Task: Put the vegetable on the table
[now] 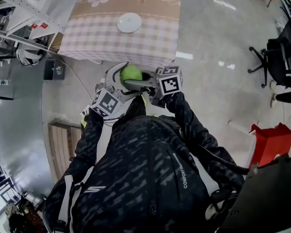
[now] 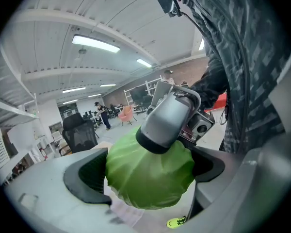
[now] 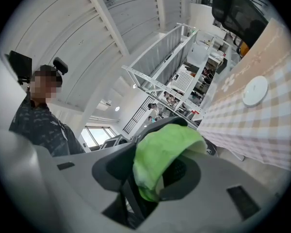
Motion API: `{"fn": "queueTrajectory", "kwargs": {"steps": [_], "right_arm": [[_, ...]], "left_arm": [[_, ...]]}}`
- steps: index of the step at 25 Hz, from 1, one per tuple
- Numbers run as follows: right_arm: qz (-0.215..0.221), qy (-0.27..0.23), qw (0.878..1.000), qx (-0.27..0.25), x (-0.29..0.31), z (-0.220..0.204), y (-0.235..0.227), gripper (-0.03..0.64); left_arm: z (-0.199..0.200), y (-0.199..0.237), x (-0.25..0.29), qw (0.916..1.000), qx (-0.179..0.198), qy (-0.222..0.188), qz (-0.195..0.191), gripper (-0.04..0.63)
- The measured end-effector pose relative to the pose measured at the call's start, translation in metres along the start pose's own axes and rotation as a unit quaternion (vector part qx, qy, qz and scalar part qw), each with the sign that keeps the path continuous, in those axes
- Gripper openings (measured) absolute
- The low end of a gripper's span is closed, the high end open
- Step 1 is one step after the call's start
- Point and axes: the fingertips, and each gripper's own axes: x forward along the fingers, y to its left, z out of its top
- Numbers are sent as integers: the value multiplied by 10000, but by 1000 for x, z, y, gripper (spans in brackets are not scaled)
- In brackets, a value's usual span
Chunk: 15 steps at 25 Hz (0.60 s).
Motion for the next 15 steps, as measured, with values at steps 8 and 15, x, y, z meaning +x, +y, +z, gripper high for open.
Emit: {"fn": "queueTrajectory", "kwargs": {"steps": [8, 15], "right_arm": [[-135, -82, 9999, 56, 21, 41, -42, 134], [-357, -127, 9992, 158, 35, 68, -81, 143]], "left_arm": [[-17, 57, 7, 9999, 8, -35, -102, 499], [-35, 98, 17, 9997, -24, -32, -244, 499]]}}
